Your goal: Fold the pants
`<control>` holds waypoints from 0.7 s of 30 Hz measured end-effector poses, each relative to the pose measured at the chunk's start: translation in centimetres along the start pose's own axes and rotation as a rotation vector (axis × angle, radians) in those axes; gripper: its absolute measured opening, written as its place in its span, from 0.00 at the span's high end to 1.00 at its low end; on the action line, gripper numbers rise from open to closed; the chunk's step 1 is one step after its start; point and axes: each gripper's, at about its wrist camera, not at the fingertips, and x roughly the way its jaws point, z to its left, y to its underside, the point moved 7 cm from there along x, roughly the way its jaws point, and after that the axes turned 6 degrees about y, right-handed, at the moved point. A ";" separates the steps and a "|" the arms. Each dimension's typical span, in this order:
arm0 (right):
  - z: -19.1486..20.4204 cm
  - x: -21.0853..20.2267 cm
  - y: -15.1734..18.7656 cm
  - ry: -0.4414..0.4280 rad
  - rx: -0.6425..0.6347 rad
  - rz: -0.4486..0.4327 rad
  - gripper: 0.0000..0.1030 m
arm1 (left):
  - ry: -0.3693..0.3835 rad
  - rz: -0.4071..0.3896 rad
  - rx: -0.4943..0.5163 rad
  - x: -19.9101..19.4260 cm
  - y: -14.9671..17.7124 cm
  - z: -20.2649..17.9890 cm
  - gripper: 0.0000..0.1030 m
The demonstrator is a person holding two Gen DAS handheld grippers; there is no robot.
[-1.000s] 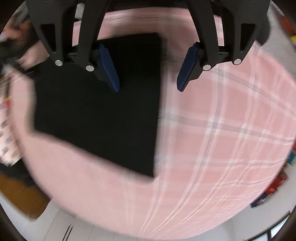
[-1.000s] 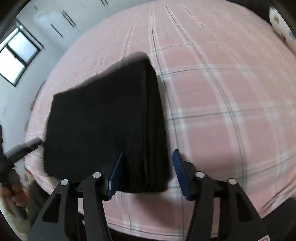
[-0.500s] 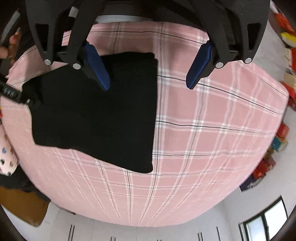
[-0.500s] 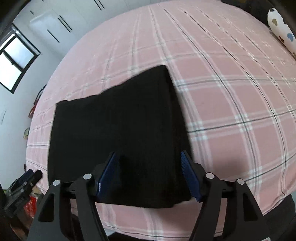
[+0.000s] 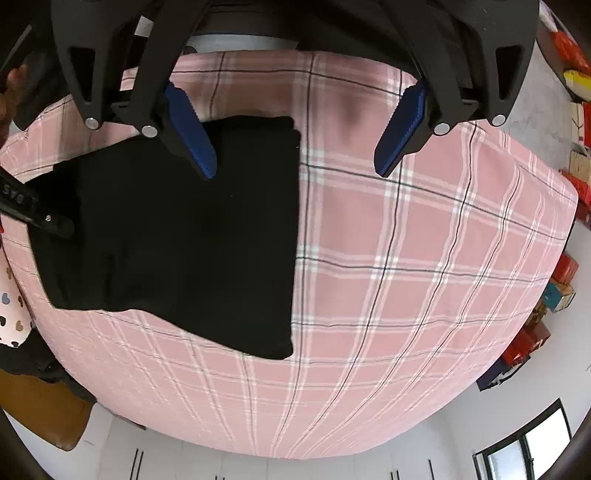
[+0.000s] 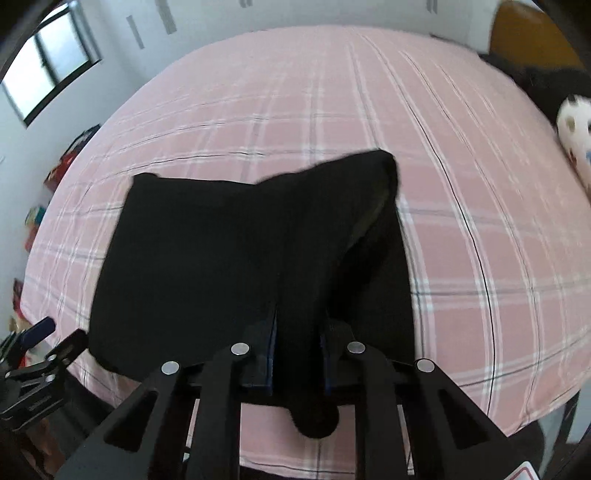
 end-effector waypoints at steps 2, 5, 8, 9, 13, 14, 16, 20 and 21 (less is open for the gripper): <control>0.3 1.5 0.1 0.017 -0.008 0.045 0.78 | -0.001 0.004 -0.007 0.0 0.3 0.3 0.17; -0.4 2.6 -0.1 0.012 0.059 0.065 0.82 | 0.001 0.008 -0.016 -0.1 0.6 0.9 0.17; 2.2 0.0 -1.8 -0.098 0.087 0.041 0.83 | -0.010 0.001 -0.028 -0.6 0.9 2.1 0.17; 3.7 -1.1 -2.4 -0.137 0.068 0.025 0.84 | -0.014 0.001 -0.037 -0.7 1.0 2.6 0.17; 14.3 -7.2 -5.4 -0.339 -0.128 -0.082 0.84 | -0.039 -0.021 -0.091 -1.9 1.3 5.1 0.17; 16.6 -8.4 -6.0 -0.372 -0.175 -0.108 0.84 | -0.052 -0.026 -0.102 -2.3 1.3 5.8 0.17; 18.0 -9.7 -6.8 -0.399 -0.210 -0.141 0.85 | -0.069 -0.026 -0.110 -3.1 1.4 6.8 0.17; 12.6 -11.0 -8.0 -0.241 -0.236 -0.243 0.85 | -0.097 -0.041 -0.116 -4.4 1.3 7.9 0.14; 8.9 -9.9 -7.9 -0.170 -0.210 -0.231 0.85 | -0.094 -0.045 -0.119 -4.5 1.1 7.7 0.13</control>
